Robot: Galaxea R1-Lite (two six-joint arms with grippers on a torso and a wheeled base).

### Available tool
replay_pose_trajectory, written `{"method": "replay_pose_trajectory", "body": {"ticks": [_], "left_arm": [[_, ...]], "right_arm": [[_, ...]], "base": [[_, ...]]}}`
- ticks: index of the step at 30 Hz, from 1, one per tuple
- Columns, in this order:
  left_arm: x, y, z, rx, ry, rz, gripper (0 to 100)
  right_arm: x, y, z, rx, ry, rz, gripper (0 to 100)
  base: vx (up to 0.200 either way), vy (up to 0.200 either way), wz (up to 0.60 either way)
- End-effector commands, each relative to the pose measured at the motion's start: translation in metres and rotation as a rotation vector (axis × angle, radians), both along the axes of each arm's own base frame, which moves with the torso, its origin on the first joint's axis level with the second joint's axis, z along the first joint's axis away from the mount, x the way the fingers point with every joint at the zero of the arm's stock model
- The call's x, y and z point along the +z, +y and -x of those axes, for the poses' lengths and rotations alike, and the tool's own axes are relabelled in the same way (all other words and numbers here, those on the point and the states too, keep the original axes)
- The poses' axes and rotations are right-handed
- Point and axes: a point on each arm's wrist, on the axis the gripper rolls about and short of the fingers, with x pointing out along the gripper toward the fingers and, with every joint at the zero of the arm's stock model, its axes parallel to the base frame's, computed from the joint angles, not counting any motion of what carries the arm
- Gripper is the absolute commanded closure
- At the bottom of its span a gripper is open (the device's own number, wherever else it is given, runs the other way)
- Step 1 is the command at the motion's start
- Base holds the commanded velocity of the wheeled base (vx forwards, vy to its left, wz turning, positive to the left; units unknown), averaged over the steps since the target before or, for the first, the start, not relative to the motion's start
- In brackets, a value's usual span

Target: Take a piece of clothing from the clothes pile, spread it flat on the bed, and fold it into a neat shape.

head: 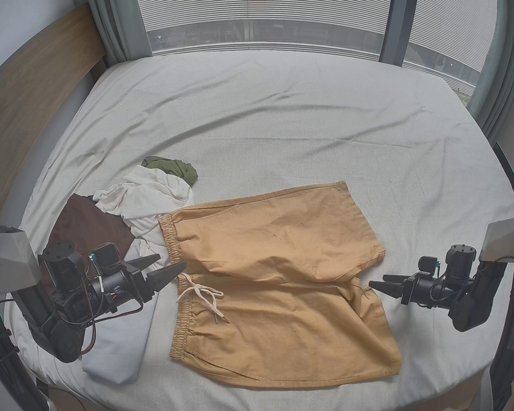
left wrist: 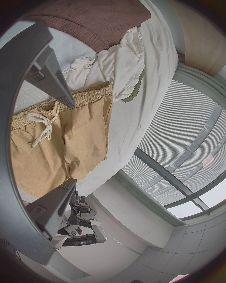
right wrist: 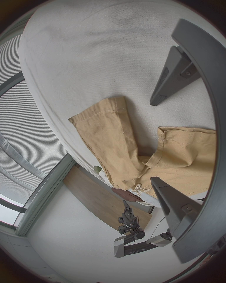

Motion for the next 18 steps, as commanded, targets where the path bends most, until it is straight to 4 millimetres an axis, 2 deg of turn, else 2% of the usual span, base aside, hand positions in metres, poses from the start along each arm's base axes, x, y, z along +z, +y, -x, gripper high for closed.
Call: {"method": "replay_pose_trajectory", "body": {"ticks": [1, 12, 13, 18], "left_arm": [[-0.001, -0.002, 0.0, -0.007, 0.005, -0.001, 0], [-0.001, -0.004, 0.001, -0.014, 0.006, 0.0, 0], [-0.001, -0.004, 0.001, -0.014, 0.006, 0.0, 0], [-0.001, -0.004, 0.001, -0.014, 0.006, 0.0, 0]], "right_arm": [[-0.008, 0.002, 0.001, 0.009, 0.027, 0.0, 0], [-0.019, 0.009, 0.003, 0.03, 0.062, 0.0, 0], [-0.02, 0.009, 0.003, 0.032, 0.065, 0.0, 100], [-0.021, 0.013, 0.002, 0.044, 0.067, 0.0, 100]], "base": [[0.0, 0.0, 0.0], [0.0, 0.0, 0.0], [0.0, 0.0, 0.0], [0.0, 0.0, 0.0]]}}
